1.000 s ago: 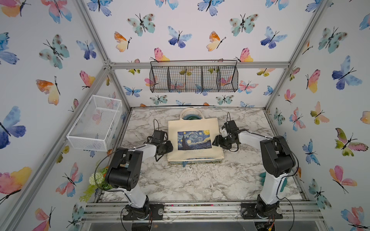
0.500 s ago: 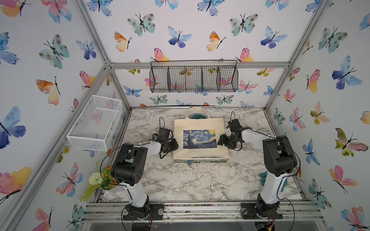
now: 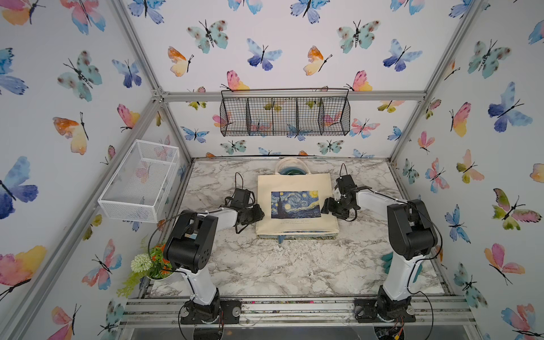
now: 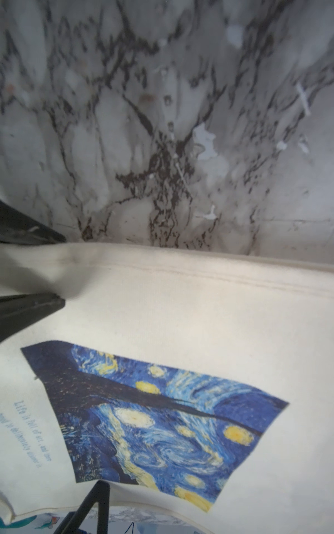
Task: Put away the canvas bag
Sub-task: Move the canvas bag to the center of the board.
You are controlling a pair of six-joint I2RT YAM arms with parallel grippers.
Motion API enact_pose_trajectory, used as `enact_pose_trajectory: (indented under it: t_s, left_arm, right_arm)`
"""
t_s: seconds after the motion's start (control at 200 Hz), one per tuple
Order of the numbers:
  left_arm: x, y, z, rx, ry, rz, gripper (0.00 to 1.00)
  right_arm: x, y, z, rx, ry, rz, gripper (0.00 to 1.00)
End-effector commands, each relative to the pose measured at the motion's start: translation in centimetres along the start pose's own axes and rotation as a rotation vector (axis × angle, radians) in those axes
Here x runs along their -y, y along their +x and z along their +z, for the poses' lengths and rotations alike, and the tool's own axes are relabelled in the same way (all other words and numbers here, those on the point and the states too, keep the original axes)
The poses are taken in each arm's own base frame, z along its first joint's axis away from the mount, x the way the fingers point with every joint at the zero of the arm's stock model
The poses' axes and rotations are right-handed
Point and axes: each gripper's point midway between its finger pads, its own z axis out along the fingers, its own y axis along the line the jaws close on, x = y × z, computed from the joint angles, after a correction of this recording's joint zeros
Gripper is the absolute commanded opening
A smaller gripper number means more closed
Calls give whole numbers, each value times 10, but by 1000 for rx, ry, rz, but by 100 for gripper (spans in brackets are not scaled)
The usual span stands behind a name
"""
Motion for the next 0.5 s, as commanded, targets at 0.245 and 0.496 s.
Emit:
enact_pose_trajectory:
  t_s: [0.245,0.496]
  left_arm:
    - [16,20,-10,-62,51,58,31]
    - [16,12,-22,-29,51,60,31]
  right_arm:
    - [9,-8,-27,45,57,-17,67]
    - [13,-14,-35,67,67,0,67]
